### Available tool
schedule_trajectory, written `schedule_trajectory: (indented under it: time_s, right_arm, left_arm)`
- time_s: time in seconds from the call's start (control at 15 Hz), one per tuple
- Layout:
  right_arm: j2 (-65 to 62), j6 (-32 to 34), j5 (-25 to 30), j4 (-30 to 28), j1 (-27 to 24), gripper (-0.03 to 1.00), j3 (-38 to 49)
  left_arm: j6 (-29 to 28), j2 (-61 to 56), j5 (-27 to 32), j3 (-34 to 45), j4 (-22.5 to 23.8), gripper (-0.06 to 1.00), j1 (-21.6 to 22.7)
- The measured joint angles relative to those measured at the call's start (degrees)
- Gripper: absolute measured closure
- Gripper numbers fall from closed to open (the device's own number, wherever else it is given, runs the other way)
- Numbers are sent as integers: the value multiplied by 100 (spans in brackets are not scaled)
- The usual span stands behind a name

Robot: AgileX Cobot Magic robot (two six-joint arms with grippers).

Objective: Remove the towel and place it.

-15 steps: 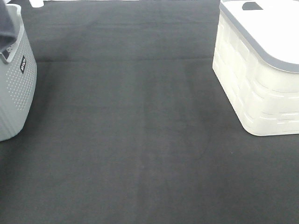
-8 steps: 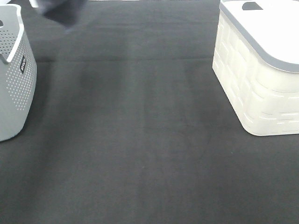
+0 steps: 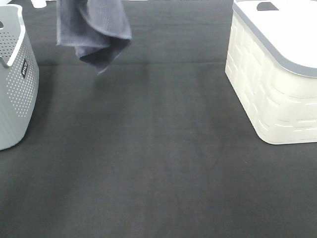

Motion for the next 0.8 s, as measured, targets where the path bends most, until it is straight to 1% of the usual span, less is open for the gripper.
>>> schedule_trajectory:
  time_s: [0.07, 0.13, 0.2, 0.27, 0.33, 0.4, 0.67, 0.8]
  right_arm:
    - [0, 0, 0, 0, 0, 28, 0]
    - [0, 0, 0, -6, 0, 28, 0]
    - [0, 0, 0, -11, 0, 28, 0]
    - [0, 0, 0, -11, 0, 28, 0]
    - [0, 0, 0, -11, 0, 28, 0]
    - [0, 0, 0, -11, 0, 28, 0]
    - [0, 0, 0, -11, 0, 28, 0]
    - [0, 0, 0, -11, 0, 28, 0]
  left_arm:
    - [-647, 103, 275, 0, 814, 94, -212]
    - [-1306, 183, 579, 0, 1490, 94, -407]
    - [-1988, 229, 911, 0, 2023, 94, -596]
    - [-2578, 241, 1238, 0, 2366, 94, -739]
    - [-2876, 241, 1524, 0, 2510, 94, -859]
    - [-3019, 241, 1696, 0, 2527, 94, -963]
    - [-3060, 470, 2023, 0, 2149, 94, -1318]
    - [-3048, 665, 2189, 166, 2028, 94, -1495]
